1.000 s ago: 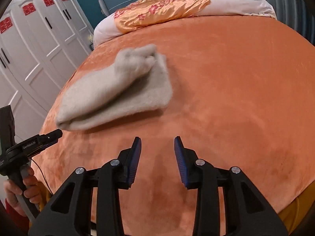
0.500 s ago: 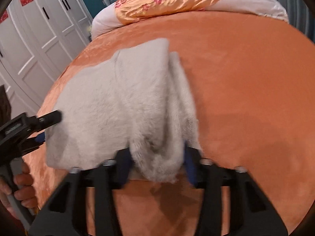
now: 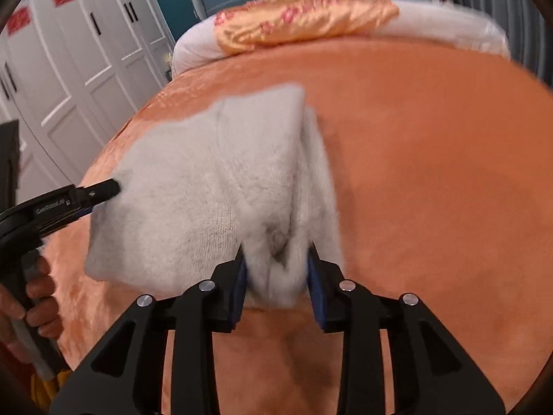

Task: Fold small clothes

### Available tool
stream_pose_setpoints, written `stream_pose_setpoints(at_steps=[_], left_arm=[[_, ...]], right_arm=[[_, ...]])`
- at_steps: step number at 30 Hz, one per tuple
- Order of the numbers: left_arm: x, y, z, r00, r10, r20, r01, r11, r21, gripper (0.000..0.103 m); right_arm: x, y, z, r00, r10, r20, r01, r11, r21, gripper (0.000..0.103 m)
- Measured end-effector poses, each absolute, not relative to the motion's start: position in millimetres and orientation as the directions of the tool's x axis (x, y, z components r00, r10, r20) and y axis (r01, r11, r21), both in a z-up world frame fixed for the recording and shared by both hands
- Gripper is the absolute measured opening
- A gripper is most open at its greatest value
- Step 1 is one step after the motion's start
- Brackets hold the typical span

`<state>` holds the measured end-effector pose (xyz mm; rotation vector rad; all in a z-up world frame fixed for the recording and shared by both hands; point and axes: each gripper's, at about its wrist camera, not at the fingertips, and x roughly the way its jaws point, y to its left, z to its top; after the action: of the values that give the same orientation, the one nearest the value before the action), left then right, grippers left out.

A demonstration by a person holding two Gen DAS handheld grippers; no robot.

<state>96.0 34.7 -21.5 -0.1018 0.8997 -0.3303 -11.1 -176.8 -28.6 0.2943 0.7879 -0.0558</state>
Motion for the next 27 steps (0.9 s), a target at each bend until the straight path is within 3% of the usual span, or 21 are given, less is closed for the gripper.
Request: stream_pose_setpoints(at_steps=[3,6,7,10,13,20,27], left_arm=[[66,33,-4,0.601,-0.295,-0.743,0.219,0.955,-0.202,0.042],[33,23,8,0.645,-0.207,-0.735,0.191,0.976,-0.106,0.053],[26,20,9,0.655,-0.179,-0.735,0.176,0.981,-0.082,0.061],[9,18,5,0.658,-0.160,-0.736,0.155,0.985,-0.076,0.070],[-8,16,-6,0.642,-0.128,-0.756,0.148,0.988,-0.042,0.071],[-37,14,-25,0.622,-0.081,-0.779,0.132,0.991,0.003,0.076],[-52,10,-40,0.599,-0.072,-0.797,0.148,0.989,0.023,0.076]], right_arm=[[-37,-166,-6,0.738,0.036,-0.674,0.141,0.968,0.206,0.031],[-64,-154,2,0.745,-0.029,-0.666,0.154,0.979,0.130,0.031],[-68,-151,4,0.745,-0.048,-0.665,0.162,0.981,0.110,0.031],[-85,-147,0,0.738,-0.067,-0.671,0.188,0.976,0.110,0.040],[-93,-146,-6,0.733,-0.080,-0.676,0.216,0.969,0.119,0.042],[-112,-146,-8,0.725,-0.128,-0.677,0.276,0.954,0.116,0.058],[-125,-139,-17,0.704,-0.134,-0.698,0.284,0.953,0.104,0.061]])
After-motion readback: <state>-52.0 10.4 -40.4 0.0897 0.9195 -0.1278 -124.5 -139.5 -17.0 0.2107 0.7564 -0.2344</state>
